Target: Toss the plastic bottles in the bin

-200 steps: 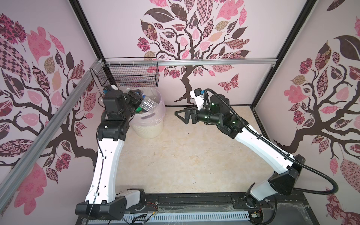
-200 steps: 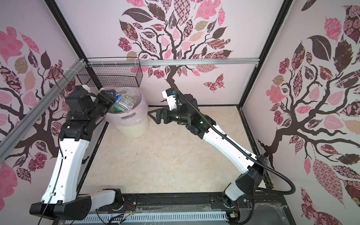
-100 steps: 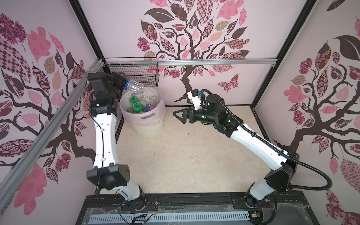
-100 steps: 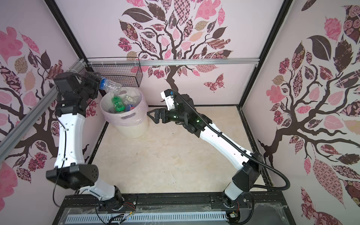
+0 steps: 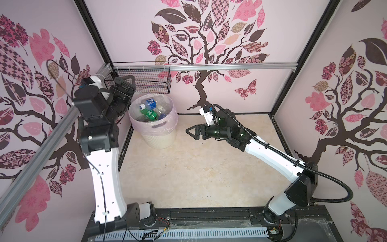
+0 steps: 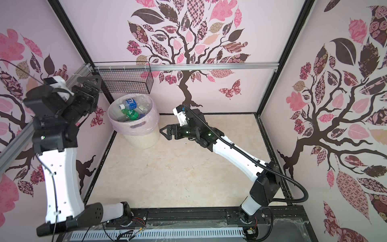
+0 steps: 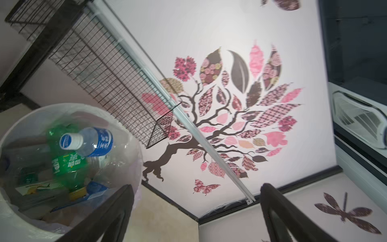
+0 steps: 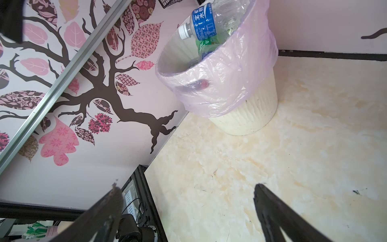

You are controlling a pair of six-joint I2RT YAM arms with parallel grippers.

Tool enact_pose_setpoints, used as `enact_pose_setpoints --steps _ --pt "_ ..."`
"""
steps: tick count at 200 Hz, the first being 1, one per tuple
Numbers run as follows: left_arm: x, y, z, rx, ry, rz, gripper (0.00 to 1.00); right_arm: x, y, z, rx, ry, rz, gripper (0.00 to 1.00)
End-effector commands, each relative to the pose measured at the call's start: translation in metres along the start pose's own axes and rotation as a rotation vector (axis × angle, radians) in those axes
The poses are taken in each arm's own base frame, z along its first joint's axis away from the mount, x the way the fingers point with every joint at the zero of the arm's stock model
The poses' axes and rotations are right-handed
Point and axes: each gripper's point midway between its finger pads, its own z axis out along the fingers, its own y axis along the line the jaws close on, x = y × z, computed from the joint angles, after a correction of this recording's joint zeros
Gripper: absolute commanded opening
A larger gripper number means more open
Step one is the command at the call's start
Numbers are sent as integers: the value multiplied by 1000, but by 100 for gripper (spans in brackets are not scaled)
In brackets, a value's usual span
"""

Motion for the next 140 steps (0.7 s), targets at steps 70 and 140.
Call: enact_pose_setpoints --steps 70,140 --pt "71 73 23 -34 143 105 97 -4 -12 -31 113 -62 -43 99" --pt "100 167 22 -273 118 360 97 8 -139 -94 634 -186 12 99"
